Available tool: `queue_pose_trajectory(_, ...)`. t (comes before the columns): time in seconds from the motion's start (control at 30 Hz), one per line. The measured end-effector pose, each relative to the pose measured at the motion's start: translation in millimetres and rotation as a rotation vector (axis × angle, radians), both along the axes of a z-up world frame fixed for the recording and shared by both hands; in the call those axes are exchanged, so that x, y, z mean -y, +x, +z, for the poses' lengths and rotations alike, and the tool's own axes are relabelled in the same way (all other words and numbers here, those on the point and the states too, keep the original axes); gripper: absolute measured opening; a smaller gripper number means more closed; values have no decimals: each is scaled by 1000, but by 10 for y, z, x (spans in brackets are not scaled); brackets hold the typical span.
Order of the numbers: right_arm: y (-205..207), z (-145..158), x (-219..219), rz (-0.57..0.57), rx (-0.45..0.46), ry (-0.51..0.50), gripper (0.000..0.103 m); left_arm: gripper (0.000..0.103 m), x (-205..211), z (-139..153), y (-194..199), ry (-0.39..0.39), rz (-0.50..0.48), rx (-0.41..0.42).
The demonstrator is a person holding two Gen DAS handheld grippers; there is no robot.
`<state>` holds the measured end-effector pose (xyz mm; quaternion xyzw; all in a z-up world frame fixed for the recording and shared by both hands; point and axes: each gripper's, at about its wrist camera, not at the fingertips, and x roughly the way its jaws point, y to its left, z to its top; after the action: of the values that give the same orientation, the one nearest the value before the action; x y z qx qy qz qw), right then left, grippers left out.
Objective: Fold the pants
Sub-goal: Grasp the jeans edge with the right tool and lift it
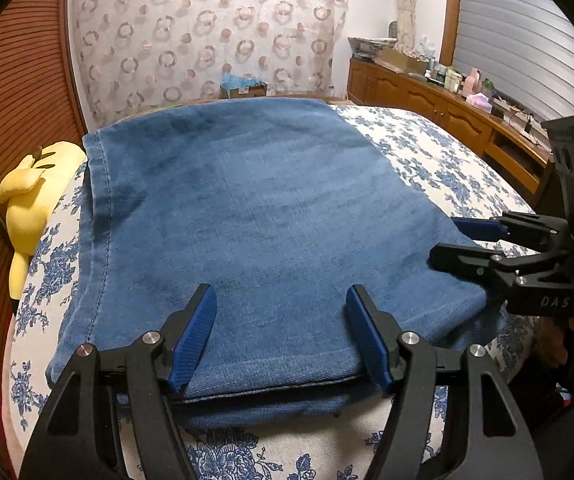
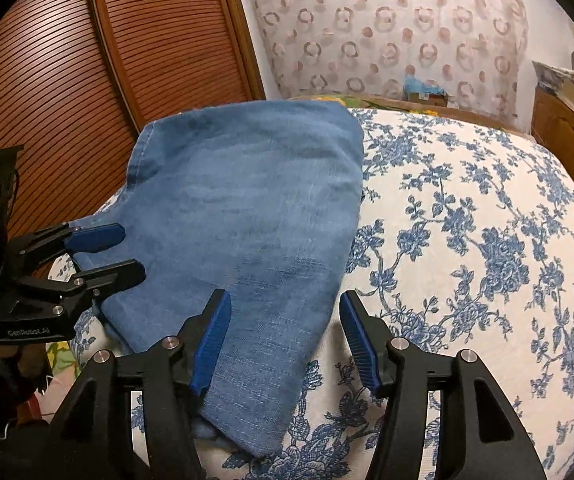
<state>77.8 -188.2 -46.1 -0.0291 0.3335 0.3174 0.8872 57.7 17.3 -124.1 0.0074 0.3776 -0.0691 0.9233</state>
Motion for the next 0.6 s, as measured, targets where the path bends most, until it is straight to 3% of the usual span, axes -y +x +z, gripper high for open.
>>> queue_pose_trajectory(0.23,34,-103,-19,-19,-10,4,65,70,2,-22,7,-1,-4,3)
queue_pose_trajectory(0.6,-36,-140,-157,51,-16,24,62,71,24,-43,5,5,-6,2)
